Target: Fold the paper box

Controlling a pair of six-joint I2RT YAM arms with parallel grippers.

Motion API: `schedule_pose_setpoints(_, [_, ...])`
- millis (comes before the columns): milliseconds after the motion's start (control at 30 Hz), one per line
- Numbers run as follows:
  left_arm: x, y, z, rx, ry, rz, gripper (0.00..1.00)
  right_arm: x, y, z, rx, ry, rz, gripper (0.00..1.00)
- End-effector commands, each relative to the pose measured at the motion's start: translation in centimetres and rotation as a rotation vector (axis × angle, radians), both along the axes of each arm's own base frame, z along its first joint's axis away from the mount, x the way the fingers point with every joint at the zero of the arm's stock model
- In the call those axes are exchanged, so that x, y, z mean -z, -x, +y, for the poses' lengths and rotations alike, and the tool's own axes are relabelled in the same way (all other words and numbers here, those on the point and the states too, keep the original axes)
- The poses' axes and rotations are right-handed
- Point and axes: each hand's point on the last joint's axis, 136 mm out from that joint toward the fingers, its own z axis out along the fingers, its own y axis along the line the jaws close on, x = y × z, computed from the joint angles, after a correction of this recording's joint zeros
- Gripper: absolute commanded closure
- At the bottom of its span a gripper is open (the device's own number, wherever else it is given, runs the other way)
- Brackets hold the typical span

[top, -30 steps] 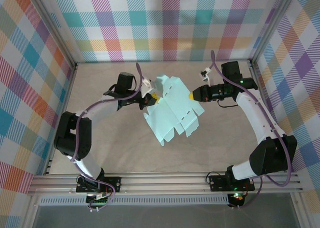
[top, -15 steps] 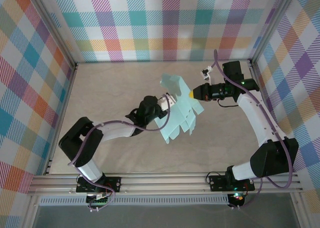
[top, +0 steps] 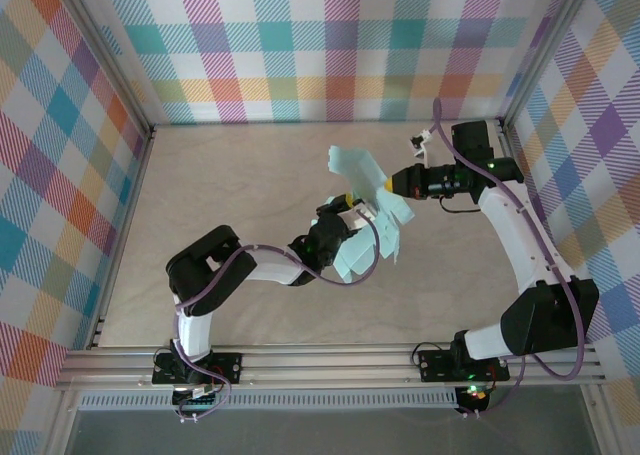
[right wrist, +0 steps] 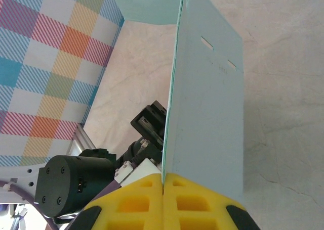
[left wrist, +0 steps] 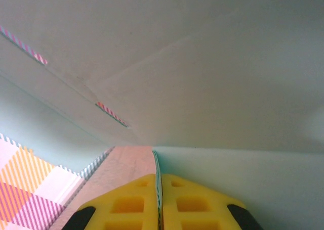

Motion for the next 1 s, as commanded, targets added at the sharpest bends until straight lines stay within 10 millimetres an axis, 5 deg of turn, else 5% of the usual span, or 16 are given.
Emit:
schedule_pose_setpoints(0, [-3.3, 0.5, -0.5, 0.067, 0.142, 0.058, 0.92, -1.9, 0.0, 0.5, -0.033, -0.032, -0.097, 1.0])
schedule_pose_setpoints(333, [-4.5, 1.5, 0.3, 0.356, 0.331, 0.408, 0.92, -2.3, 0.3, 0.6, -0.046, -0.041, -0.099, 1.0])
schedule_pose_setpoints(967, [-4.1, -0.1, -0.8, 0.048, 0.116, 0.142, 0.88, -2.2, 0.4, 0.6, -0.045, -0.039, -0.096, 1.0])
